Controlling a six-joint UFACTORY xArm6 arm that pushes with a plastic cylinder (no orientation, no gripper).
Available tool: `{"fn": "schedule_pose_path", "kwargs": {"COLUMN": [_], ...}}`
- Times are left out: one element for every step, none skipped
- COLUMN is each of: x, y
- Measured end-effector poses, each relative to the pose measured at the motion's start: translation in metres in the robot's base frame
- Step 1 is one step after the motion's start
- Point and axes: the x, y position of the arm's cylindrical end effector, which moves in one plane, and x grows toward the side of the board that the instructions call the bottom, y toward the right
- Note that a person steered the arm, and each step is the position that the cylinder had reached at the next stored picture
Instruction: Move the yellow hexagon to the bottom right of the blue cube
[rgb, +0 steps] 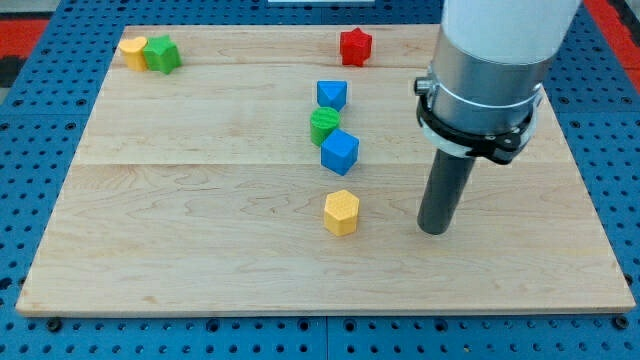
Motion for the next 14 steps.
{"fn": "schedule_pose_path", "kwargs": {"x": [0.000, 0.000, 0.000, 0.009, 0.046, 0.033, -0.010, 0.007, 0.037, 0.022, -0.002, -0.014, -0.011, -0.041], "y": [0.000, 0.005, 0.006, -0.035, -0.109, -0.103, -0.067, -0.067, -0.115, -0.124, -0.080, -0.098, -0.141, -0.064]}}
